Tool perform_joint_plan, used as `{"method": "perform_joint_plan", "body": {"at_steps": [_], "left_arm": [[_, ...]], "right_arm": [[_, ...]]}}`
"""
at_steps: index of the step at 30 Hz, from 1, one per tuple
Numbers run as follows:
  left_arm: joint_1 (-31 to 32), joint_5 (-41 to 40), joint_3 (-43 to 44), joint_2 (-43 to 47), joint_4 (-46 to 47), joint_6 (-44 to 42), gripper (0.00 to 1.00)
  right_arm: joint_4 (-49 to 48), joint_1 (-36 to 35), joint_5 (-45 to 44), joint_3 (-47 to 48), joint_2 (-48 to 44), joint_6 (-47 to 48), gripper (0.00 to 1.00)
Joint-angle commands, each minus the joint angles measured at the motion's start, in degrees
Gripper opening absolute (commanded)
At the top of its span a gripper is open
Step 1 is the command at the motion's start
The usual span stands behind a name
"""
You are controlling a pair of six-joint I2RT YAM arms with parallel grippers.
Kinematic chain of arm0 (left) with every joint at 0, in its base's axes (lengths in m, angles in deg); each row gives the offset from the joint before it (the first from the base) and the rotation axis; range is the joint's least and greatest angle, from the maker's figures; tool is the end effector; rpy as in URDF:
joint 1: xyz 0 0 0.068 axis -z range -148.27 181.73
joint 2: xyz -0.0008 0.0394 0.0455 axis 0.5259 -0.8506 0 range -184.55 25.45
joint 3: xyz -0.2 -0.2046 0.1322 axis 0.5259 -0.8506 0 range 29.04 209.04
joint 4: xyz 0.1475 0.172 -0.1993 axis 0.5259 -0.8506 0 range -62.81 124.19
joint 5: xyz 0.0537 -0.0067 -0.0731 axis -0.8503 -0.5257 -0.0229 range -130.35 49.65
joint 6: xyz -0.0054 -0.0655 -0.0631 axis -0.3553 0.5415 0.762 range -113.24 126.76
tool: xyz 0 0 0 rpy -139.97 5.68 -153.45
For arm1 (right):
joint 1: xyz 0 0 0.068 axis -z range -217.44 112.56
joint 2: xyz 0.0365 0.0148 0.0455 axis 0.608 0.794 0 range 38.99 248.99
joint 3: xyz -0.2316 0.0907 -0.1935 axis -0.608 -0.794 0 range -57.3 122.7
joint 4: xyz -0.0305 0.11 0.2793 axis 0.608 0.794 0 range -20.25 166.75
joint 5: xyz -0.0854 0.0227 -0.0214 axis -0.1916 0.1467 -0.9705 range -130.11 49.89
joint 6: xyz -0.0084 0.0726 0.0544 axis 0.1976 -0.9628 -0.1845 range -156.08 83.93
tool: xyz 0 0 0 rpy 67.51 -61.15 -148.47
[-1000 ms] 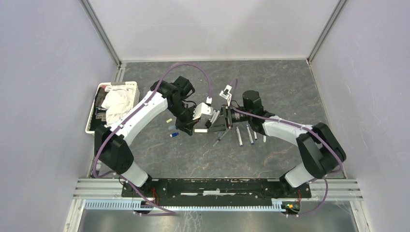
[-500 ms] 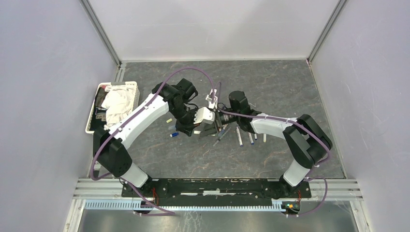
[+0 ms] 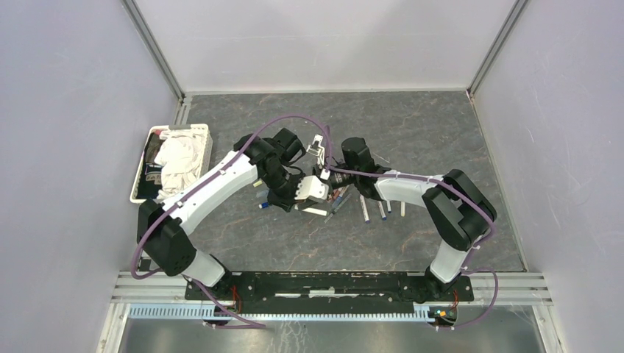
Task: Open the pen caps
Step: Open the pen cap from the pen.
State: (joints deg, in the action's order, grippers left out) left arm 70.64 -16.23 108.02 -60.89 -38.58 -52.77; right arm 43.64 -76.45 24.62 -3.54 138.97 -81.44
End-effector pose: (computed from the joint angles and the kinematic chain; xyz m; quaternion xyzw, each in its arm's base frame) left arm 0.2270 -0.2263 0.2967 0.7496 0.6227 -0.1897 0.1199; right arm 0.2782 0.3203 0.2127 -0.2678 0.7083 0.6500 0.0638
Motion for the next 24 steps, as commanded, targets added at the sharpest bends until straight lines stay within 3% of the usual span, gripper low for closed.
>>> {"method": "perform_joint_plan", "body": {"at_steps": [1, 4, 11, 13, 16, 17, 24], "left_arm": [[1.0, -1.2, -0.2, 2.0, 2.1, -2.5, 0.02], [1.0, -1.5, 0.0, 2.1, 3.1, -2.0, 0.02], [1.0, -2.5, -0.7, 2.5, 4.5, -1.8, 0.02], [1.0, -2.5, -0.6, 2.6, 4.5, -1.8, 0.02], [1.0, -2.3, -0.6, 2.8, 4.1, -2.1, 0.02], [1.0, -2.4, -0.7, 2.8, 3.9, -2.3, 0.02], [0.8, -6.0, -2.1, 3.6, 1.7, -6.0, 0.02]], "right_arm": [[-2.5, -0.7, 1.6, 2.1, 0.4, -0.5, 0.34], [-2.3, -1.0, 2.0, 1.3, 0.1, 0.1, 0.33], [-1.4, -1.7, 1.9, -0.3, -0.8, 1.7, 0.39], [-1.3, -1.8, 1.7, -0.1, -0.5, 1.6, 0.33], [-0.4, -1.8, 1.4, 0.5, 0.0, 2.0, 0.03], [0.5, -1.8, 1.3, 0.6, 0.0, 2.7, 0.00], [13.8, -1.3, -0.4, 0.4, -1.1, 13.4, 0.00]]}}
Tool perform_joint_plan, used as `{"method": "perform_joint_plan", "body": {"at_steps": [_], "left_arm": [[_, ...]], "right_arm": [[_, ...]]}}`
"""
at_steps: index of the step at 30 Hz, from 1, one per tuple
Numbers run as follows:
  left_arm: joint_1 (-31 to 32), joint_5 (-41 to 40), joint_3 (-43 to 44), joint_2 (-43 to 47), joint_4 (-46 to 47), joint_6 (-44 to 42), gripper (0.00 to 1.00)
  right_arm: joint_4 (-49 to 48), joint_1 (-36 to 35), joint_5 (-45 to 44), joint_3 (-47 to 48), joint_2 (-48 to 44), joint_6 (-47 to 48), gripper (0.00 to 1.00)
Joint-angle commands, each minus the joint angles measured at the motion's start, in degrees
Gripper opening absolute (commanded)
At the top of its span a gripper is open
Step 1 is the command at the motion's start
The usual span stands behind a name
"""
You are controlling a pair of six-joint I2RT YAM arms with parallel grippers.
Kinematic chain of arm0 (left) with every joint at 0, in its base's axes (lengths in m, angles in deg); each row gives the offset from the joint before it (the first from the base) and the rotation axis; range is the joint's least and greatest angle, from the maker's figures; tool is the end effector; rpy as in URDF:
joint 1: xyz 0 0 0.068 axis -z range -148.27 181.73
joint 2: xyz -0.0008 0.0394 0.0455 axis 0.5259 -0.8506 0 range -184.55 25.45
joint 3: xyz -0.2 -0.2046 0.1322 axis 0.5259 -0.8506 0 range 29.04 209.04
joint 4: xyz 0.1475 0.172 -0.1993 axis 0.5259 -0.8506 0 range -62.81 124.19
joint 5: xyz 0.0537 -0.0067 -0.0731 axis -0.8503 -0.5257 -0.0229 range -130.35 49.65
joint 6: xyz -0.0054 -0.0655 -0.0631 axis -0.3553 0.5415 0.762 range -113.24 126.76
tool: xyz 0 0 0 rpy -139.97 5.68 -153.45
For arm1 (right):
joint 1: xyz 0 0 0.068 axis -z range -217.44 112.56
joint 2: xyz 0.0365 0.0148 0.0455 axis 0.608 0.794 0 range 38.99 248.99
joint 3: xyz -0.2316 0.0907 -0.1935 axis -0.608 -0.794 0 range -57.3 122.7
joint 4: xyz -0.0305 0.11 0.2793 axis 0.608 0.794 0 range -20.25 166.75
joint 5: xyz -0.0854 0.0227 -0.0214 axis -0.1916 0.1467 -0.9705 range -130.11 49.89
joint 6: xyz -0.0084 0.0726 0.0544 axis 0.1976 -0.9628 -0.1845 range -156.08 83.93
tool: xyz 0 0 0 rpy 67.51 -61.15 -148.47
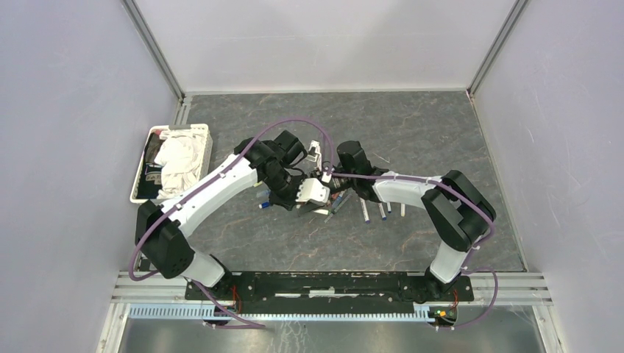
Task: Open the pen caps
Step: Open the pen cap from the pen, then place the pen cap at the center of the board.
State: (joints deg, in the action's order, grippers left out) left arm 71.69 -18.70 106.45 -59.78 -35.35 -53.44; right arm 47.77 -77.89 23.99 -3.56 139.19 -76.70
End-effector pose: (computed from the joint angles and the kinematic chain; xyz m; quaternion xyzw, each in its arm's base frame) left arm 0.2261 -0.2290 0.2940 0.7620 0.6106 -0.1647 0.1392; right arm 0.2688 0.3256 0.2035 -0.2861 0.7132 0.6373 0.0585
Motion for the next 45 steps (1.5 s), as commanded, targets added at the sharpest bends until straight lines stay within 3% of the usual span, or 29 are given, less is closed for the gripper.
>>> {"method": "perform_joint_plan", "body": {"at_steps": [1, 6, 11, 13, 17, 20, 23, 26, 29, 32, 36, 45], "left_arm": [[-0.3, -4.7, -0.9, 2.6, -2.2, -6.4, 0.02], [-4.5, -9.2, -1.2, 2.6, -5.9, -11.5, 0.02], [-16.9, -8.8, 3.0, 0.4, -9.8, -17.8, 0.02], [-18.7, -9.1, 3.0, 0.3, -10.2, -18.8, 0.02], [-18.9, -5.1, 2.0, 1.7, -6.8, -17.0, 0.02], [-19.0, -1.6, 0.3, 1.0, -1.0, -10.8, 0.02], [-19.0, -1.3, -4.2, 0.0, 8.5, -2.9, 0.02], [-19.0, -1.9, -7.7, -1.6, 18.5, 4.1, 0.02], [-19.1, -4.1, -8.1, -5.7, 26.4, 9.0, 0.02], [-19.4, -7.2, -7.3, -9.9, 30.9, 11.8, 0.02], [-20.5, -10.1, -7.9, -13.9, 36.2, 12.3, 0.02], [-20.7, -11.7, -9.4, -18.2, 38.3, 9.7, 0.02]], "right_arm": [[11.1, 0.3, -0.1, 0.0, -1.7, 9.7, 0.00], [18.0, 1.6, -2.3, -4.2, -5.8, 15.5, 0.00], [17.7, 3.1, -3.7, -9.7, -10.0, 15.7, 0.00], [19.6, 3.6, -4.2, -10.1, -11.1, 16.8, 0.00], [21.8, 4.5, -6.9, -8.7, -12.3, 18.9, 0.00], [25.9, 6.7, -11.0, -8.2, -13.8, 20.4, 0.00], [31.1, 9.9, -22.2, -7.6, -17.9, 23.5, 0.00], [33.5, 12.4, -39.2, -8.3, -23.5, 23.7, 0.00], [34.8, 13.3, -55.6, -10.4, -28.0, 23.7, 0.00], [37.1, 13.9, -65.2, -11.4, -29.4, 25.6, 0.00], [40.3, 15.6, -73.6, -11.9, -30.3, 25.0, 0.00], [37.1, 18.9, -84.4, -18.5, -38.5, 21.4, 0.00]]}}
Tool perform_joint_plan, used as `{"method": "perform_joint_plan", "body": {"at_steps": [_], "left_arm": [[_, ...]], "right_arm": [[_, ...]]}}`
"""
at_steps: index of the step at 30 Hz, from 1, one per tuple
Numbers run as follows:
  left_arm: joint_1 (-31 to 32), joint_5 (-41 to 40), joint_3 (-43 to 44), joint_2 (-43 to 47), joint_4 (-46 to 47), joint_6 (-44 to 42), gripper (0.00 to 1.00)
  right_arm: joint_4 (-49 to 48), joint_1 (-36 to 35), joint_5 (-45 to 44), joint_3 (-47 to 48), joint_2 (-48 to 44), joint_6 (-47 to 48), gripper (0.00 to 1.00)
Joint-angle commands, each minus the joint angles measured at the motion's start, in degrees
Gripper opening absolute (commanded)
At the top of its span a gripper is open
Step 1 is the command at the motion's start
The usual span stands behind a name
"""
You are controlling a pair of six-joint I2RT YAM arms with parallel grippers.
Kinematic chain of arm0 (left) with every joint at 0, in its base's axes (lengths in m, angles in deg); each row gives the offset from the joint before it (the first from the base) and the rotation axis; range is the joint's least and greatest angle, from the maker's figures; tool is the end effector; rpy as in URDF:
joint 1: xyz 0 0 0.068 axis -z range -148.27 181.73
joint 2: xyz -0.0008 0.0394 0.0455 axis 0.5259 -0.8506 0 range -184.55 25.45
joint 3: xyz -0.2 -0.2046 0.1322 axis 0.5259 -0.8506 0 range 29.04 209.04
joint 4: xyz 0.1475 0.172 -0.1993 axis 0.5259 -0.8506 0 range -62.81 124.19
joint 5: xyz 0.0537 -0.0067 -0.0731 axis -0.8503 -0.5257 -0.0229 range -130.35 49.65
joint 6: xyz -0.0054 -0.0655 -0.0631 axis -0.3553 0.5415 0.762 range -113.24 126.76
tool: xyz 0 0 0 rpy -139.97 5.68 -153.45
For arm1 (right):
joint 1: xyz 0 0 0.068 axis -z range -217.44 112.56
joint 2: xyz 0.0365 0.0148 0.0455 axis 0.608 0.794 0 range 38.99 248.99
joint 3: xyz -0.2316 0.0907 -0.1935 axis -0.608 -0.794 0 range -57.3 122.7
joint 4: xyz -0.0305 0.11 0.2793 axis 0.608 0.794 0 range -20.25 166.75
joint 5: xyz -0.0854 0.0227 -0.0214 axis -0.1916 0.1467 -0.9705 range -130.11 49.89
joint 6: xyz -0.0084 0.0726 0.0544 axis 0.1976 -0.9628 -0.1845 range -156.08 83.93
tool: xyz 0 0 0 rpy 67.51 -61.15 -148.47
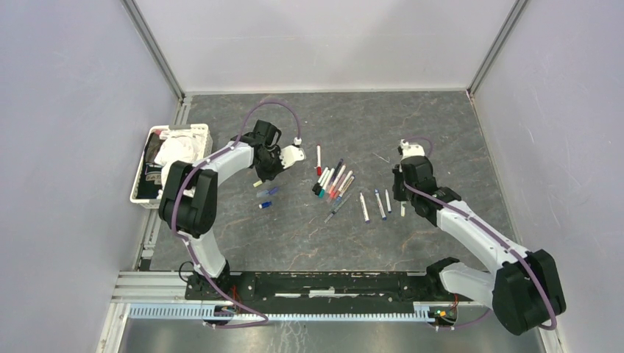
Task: Open the pen caps
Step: Place the pen cap at the center of the board.
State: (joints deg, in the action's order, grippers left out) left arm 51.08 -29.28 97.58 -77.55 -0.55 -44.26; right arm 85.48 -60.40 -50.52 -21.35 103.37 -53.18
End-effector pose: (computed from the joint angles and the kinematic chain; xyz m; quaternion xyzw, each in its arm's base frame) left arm 0.3864 -0.1525 0.1558 0.5784 0.7901 -0.0422 0.1987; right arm 0.2627 0.0953 0.1990 -0.0116 0.9179 0.0544 0.3930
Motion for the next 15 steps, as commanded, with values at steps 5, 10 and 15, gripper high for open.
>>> {"method": "perform_joint_plan", "body": {"at_steps": [5, 10, 15], "left_arm": [[-0.1, -1.3, -0.3, -1.8, 3.1, -0.2, 0.20], [0.0, 1.9, 1.9, -0.7, -0.5, 0.9, 0.43], [-0.3, 4.8, 4.5, 2.4, -4.9, 2.8, 0.65]], "right_arm": [[-3.1, 3.4, -13.8, -4.7, -2.3, -3.3, 0.00], [-8.6, 4.4, -16.3, -8.7, -1.8, -3.7, 0.00], [-14.8, 5.7, -16.5, -11.4, 0.6, -3.2, 0.00]]}}
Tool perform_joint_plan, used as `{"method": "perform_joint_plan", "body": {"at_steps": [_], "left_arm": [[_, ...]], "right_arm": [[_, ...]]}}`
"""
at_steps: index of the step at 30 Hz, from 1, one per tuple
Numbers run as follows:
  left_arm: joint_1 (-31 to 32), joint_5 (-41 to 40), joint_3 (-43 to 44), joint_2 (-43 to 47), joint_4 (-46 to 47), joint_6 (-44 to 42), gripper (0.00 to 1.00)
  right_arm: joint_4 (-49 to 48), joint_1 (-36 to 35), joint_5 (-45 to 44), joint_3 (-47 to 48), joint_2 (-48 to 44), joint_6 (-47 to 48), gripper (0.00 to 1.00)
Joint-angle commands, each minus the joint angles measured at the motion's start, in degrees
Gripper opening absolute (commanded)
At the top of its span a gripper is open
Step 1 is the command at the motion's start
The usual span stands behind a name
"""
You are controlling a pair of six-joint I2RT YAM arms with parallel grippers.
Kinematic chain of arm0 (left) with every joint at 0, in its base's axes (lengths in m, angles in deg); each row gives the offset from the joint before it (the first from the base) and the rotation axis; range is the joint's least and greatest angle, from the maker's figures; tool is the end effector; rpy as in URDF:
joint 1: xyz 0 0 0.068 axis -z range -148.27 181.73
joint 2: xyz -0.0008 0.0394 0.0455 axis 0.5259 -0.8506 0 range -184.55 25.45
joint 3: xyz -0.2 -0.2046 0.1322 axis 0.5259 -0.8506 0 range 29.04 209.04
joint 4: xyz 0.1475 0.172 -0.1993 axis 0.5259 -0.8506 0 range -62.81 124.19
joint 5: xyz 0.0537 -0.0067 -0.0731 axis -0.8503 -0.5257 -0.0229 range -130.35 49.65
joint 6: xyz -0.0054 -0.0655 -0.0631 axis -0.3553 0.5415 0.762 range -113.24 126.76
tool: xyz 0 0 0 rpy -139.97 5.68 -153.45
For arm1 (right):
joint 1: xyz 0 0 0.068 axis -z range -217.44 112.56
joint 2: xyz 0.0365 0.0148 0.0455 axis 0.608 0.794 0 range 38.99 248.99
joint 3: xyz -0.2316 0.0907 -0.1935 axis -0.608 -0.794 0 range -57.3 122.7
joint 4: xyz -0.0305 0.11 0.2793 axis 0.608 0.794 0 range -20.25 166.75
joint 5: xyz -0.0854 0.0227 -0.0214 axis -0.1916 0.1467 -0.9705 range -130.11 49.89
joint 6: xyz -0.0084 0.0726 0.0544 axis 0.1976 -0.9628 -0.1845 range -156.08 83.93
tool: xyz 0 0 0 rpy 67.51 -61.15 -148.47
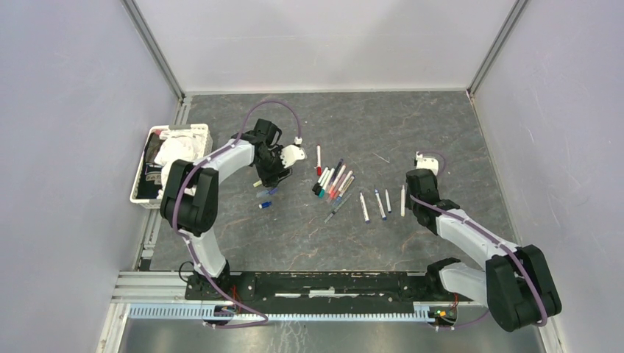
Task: Open the pen caps
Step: Place the pen cap at the center of the board, then place the pen at the center of the board.
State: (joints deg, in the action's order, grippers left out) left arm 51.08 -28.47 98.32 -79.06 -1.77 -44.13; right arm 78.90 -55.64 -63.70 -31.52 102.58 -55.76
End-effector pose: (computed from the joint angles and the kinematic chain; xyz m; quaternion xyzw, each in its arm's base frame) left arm 0.3872 -0.1540 0.1486 0.5784 0.7929 -0.0541 0.1841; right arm 0.2464 0.0466 0.1512 0.0868 0.9096 -0.0633 0.4013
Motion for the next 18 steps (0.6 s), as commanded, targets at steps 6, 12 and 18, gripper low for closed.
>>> {"method": "perform_joint_plan", "body": {"at_steps": [6, 12, 18], "left_arm": [[-1.6, 7.4, 11.0, 7.0, -9.9, 8.4, 1.00], [-3.7, 8.4, 15.7, 11.3, -12.1, 13.7, 1.00], [-5.0, 7.7, 16.1, 15.2, -13.5, 12.7, 1.00]], "right_arm": [[-12.3, 2.8, -4.2, -1.7, 5.6, 0.6, 0.00], [-12.9, 3.4, -3.6, -2.0, 8.0, 1.8, 0.11], [-13.3, 3.7, -1.1, -2.5, 9.5, 2.2, 0.17]]}}
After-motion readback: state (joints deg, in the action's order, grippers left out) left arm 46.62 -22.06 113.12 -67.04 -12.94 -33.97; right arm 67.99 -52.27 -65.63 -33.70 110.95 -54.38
